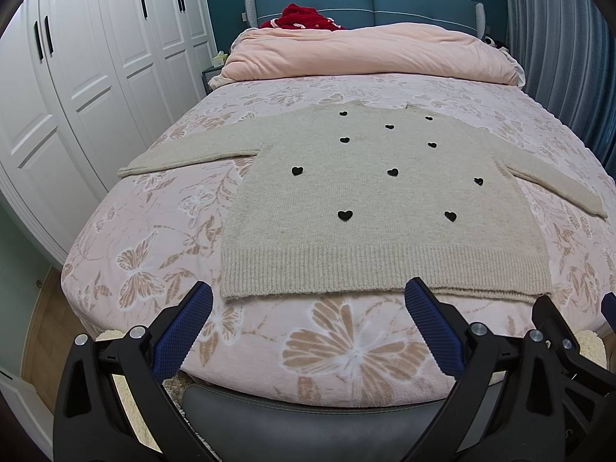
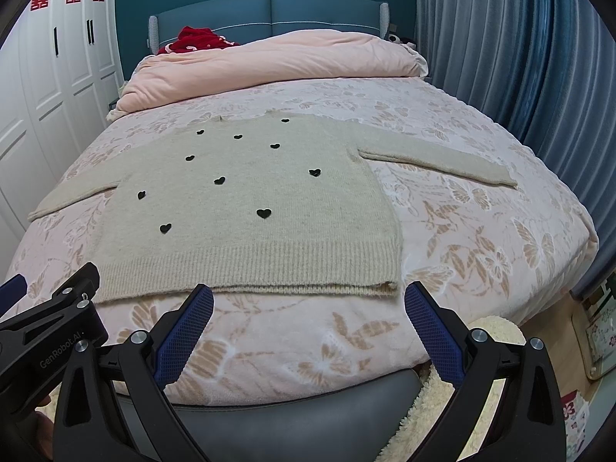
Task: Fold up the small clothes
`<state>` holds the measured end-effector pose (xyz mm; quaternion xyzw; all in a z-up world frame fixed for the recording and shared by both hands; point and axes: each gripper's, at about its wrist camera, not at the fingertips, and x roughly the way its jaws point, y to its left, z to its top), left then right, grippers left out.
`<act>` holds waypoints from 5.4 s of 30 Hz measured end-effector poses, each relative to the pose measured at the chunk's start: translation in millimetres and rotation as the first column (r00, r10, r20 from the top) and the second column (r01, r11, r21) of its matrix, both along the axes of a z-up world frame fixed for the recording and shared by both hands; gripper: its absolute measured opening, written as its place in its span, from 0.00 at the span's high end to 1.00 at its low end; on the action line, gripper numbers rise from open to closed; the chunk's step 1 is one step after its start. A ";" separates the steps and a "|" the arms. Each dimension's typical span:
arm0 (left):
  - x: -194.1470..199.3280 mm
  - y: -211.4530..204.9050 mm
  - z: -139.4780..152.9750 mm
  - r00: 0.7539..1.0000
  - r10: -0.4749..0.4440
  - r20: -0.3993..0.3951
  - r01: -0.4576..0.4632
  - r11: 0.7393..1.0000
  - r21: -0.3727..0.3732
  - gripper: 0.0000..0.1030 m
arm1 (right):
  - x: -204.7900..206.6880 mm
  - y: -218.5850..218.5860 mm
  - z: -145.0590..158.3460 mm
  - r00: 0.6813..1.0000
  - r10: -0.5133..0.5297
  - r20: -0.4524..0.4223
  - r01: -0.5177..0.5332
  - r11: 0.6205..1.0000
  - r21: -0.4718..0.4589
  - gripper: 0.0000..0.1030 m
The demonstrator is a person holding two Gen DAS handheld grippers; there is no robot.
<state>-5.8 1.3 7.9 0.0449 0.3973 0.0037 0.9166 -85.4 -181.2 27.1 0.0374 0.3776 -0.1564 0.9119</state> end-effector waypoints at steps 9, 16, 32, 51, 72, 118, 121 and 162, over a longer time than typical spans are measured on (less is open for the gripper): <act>11.0 8.5 -7.4 0.999 -0.013 -0.037 0.011 0.999 -0.048 0.05 | 9.1 -5.2 -10.9 0.998 0.050 -0.034 -0.049 0.999 0.019 0.05; 44.8 -6.7 -14.6 0.999 -0.025 -0.048 0.024 0.999 -0.022 0.05 | 55.0 -58.5 -33.2 0.994 0.006 -0.108 0.004 0.996 0.087 0.05; 130.5 -29.6 -58.2 0.994 0.026 -0.110 -0.030 0.999 -0.036 0.05 | 144.9 -414.4 -89.3 0.853 -0.510 -0.113 0.496 0.721 0.484 0.07; 163.8 19.7 -63.8 0.986 0.132 -0.100 -0.147 0.976 -0.160 0.05 | 331.9 -274.2 60.9 0.921 0.072 0.383 -0.298 0.763 0.573 0.83; 396.1 33.3 -121.5 0.930 0.134 -0.343 -0.307 0.797 -0.521 0.11 | 299.1 -220.6 -104.6 0.999 0.004 0.033 -0.026 0.713 0.701 0.42; 373.5 29.6 -110.9 0.986 0.151 -0.065 -0.163 0.951 -0.263 0.43 | 312.8 -121.6 -88.4 0.989 0.139 -0.058 -0.116 0.947 0.299 0.89; 354.7 86.9 -91.0 0.975 0.219 -0.023 -0.215 0.922 -0.322 0.23 | 298.0 -90.8 -102.6 0.978 0.179 -0.105 -0.139 0.941 0.310 0.87; 374.5 -4.9 -20.1 0.996 -0.084 0.028 0.088 0.910 -0.404 0.89 | 284.8 -53.2 -132.5 0.979 0.201 -0.043 -0.185 0.953 0.239 0.44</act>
